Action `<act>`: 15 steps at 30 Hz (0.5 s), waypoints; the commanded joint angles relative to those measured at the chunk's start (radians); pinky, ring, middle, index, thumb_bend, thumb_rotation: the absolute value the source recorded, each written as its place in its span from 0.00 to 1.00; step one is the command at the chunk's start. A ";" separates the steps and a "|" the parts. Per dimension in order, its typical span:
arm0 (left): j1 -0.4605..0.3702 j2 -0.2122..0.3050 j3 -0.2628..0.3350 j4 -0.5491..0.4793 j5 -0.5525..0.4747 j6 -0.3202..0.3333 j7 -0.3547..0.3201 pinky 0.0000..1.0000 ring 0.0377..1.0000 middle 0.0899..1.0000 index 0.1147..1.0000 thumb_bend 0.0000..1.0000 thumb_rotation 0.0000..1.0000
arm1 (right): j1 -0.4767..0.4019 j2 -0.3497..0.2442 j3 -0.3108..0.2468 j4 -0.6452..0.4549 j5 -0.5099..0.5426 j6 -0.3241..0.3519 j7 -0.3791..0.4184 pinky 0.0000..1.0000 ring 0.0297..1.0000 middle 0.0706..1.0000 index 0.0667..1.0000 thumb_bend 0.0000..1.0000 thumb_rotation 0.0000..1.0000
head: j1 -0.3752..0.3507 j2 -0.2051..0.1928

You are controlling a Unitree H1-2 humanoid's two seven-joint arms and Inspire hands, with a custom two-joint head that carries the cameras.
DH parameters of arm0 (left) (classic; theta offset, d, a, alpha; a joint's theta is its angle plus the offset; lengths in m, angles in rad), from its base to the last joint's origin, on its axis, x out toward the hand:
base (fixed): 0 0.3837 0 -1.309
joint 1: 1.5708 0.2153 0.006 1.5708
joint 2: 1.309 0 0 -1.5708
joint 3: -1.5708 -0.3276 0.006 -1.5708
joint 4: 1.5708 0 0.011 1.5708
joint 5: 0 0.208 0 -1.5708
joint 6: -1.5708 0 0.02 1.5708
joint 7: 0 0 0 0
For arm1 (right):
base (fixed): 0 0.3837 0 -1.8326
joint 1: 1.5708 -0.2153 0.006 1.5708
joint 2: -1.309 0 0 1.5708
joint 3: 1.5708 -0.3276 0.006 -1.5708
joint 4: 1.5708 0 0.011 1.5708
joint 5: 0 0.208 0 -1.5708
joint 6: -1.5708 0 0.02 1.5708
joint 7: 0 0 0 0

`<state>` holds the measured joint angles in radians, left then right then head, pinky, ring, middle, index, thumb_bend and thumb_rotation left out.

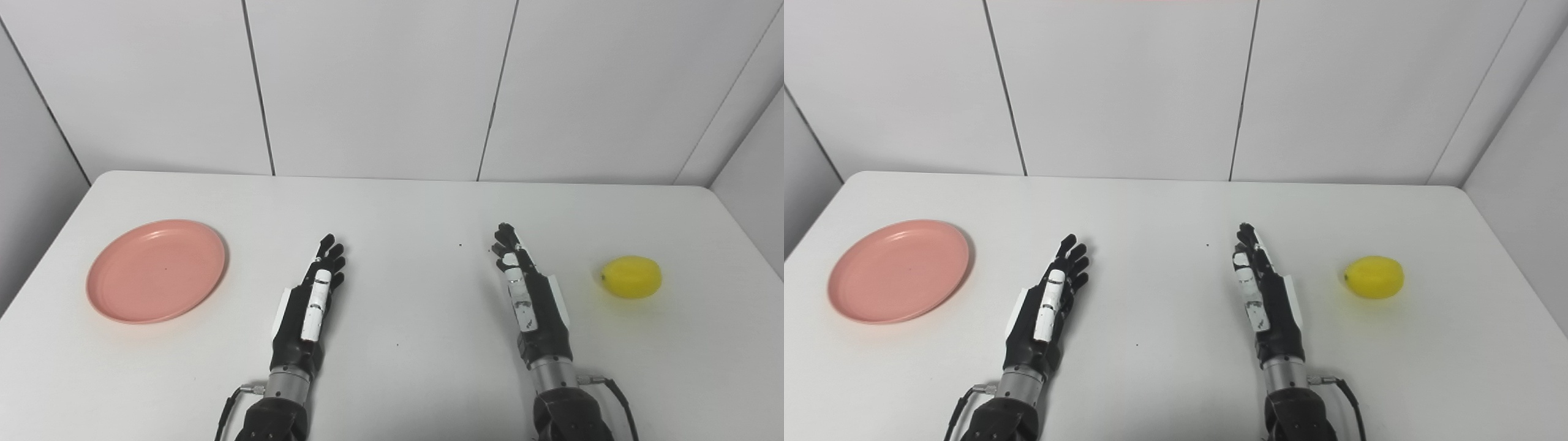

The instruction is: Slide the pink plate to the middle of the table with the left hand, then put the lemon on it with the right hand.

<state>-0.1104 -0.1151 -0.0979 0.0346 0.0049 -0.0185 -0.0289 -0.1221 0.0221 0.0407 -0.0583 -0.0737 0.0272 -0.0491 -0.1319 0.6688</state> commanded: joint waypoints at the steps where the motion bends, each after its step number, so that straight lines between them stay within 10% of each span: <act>1: 0.004 -0.006 -0.006 0.004 -0.010 -0.019 -0.007 0.96 0.96 0.95 0.94 0.56 1.00 | -0.022 -0.004 -0.003 -0.041 -0.001 0.011 0.007 0.95 0.93 0.93 0.92 0.67 1.00 | 0.002 0.000; 15: -0.007 -0.013 0.017 0.008 0.008 -0.025 0.029 0.91 0.93 0.93 0.92 0.50 1.00 | -0.005 0.002 -0.004 -0.046 0.006 0.008 0.005 0.95 0.92 0.92 0.91 0.69 1.00 | 0.013 -0.002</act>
<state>-0.1110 -0.1219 -0.0862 0.0367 0.0065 -0.0213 -0.0091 -0.1130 0.0218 0.0381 -0.0591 -0.0709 0.0409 -0.0493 -0.1197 0.6673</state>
